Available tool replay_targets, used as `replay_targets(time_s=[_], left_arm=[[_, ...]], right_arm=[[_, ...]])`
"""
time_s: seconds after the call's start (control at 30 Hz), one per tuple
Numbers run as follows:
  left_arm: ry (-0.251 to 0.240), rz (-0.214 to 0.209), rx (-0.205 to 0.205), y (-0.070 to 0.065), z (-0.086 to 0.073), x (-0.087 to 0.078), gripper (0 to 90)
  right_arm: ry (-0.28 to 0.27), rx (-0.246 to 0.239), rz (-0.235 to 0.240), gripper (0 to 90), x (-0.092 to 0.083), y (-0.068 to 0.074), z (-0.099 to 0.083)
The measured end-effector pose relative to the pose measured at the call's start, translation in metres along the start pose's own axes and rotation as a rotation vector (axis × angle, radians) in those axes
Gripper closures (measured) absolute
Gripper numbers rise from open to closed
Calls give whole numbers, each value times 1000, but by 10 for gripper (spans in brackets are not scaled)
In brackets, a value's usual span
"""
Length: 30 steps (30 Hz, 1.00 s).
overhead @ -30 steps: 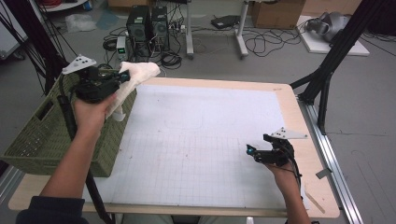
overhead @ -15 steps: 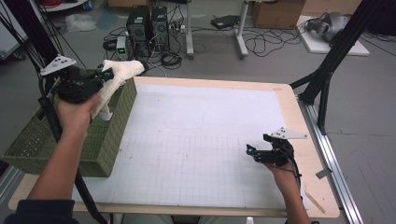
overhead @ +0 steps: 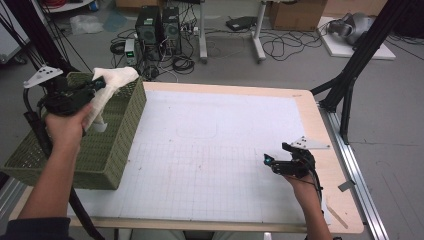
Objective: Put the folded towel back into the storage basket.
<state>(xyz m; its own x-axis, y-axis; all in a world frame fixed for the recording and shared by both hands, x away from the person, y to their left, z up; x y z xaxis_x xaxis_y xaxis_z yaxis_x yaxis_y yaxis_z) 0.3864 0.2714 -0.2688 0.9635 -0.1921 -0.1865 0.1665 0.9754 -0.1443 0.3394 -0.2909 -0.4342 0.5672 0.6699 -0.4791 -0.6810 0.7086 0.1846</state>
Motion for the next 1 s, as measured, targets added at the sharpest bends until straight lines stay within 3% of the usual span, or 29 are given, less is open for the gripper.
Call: replay_targets(time_s=[0.47,1.0], left_arm=[[50,60,-32,33,-17,2,825],[118,120,-70,60,-42,25,825]], right_arm=[[7,-1,-4,124,1,1,0],[15,-2,-7,124,2,1,-1]])
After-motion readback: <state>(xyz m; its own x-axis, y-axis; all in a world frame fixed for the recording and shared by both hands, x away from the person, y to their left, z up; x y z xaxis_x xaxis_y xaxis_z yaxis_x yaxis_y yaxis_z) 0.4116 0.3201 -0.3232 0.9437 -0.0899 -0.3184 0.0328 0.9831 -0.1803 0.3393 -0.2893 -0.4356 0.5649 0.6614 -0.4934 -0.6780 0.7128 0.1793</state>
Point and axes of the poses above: each handheld gripper's, and its own axes: x roughly forward along the jaws, z roughly out of its top, y roughly to its left, the point moved 4 cm from there along x, roughly forward along the jaws, and after that the axes turned 12 degrees about z, right-handed, at the moved point
